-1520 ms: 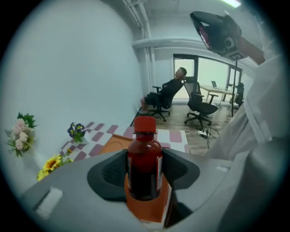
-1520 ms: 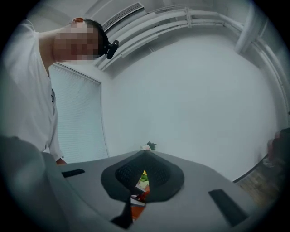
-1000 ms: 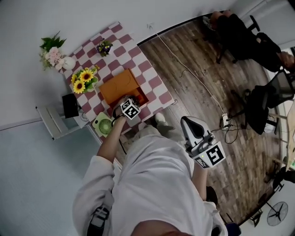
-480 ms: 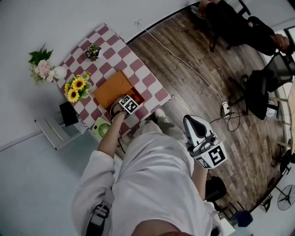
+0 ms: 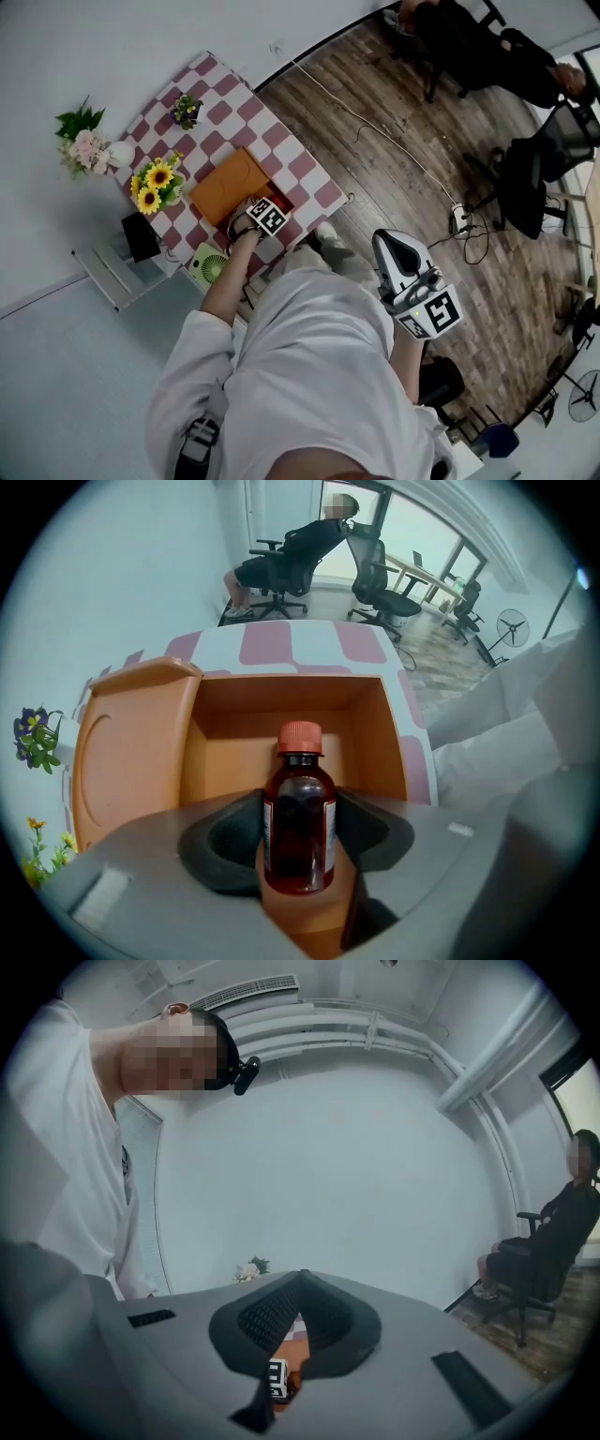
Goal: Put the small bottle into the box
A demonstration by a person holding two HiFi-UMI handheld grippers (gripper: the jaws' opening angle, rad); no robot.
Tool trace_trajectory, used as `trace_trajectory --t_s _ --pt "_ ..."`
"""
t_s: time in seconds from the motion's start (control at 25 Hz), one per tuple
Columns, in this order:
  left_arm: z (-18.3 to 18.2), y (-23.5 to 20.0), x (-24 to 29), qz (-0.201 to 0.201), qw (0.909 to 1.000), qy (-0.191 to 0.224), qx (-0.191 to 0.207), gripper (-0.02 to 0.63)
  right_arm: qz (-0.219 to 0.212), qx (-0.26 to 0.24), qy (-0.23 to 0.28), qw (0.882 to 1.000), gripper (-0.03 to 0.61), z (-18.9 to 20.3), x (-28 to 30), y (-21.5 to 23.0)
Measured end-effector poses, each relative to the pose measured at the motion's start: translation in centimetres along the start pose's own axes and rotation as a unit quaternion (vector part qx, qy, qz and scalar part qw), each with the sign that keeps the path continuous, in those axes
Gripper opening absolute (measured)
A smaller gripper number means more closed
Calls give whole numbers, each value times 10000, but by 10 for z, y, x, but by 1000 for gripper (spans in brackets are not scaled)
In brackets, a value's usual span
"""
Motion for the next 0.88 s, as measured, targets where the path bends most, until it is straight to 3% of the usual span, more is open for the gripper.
trace_trajectory --t_s 0.2,0.4,0.52,0.68,0.88 --pt "0 5 0 155 9999 -48 -3 286 -40 -33 -22 10000 3 -2 4 2" --pt "2 4 -6 162 9998 36 -88 284 -140 -10 -13 9999 3 -2 5 2" --pt "1 5 -16 90 9998 149 -107 264 -192 -2 -19 9998 3 -1 4 6" --pt "-1 7 -31 -54 9992 372 -169 189 -281 49 3 9996 3 -2 7 10" --pt "-6 14 -54 -152 9959 779 -438 131 -584 51 52 9983 3 -9 13 9"
Point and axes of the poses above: the fingertips, and each gripper's own axes: x forward along the fingers, y to its right, z out of its underside, the point moved 3 cm from there along -x, backward along the fingers, and after that the axes turned 11 degrees about z, right-handed, at the moved point
